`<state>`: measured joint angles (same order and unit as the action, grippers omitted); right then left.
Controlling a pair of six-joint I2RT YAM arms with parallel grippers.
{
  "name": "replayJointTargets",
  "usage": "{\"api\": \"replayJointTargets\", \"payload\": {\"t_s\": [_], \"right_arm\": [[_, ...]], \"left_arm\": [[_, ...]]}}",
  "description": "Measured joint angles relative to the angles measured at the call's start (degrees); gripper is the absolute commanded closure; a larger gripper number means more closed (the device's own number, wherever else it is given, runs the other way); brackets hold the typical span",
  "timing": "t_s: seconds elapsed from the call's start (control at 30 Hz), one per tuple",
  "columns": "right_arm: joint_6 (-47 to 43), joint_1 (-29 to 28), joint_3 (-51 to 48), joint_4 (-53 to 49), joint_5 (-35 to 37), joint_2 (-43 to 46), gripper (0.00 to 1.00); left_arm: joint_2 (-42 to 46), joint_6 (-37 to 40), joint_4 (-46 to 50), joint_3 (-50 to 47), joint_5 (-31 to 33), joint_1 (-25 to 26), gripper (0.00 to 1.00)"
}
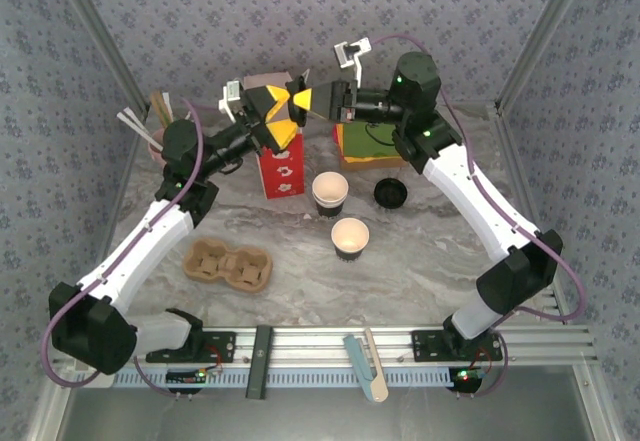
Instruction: Pack the takeout coffee
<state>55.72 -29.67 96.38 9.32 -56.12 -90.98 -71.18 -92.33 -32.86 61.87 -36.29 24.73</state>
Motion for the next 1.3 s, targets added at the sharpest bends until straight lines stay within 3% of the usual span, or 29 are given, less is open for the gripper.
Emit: {"api": "replayJointTargets", "payload": {"t_s": [0.43,1.3], "right_arm": [[0.61,-0.11,0.66,0.87,-1.86,-0.44,0.9],[1.46,0.17,3.32,1.22,-5.86,-2.8,0.9]], "left_arm": [[-1.14,-2.78,-4.52,0.0,-0.72,-1.49,0.07],[-2.14,-6.36,-9.66,0.0,-8.13,-3.98,0.1]]}}
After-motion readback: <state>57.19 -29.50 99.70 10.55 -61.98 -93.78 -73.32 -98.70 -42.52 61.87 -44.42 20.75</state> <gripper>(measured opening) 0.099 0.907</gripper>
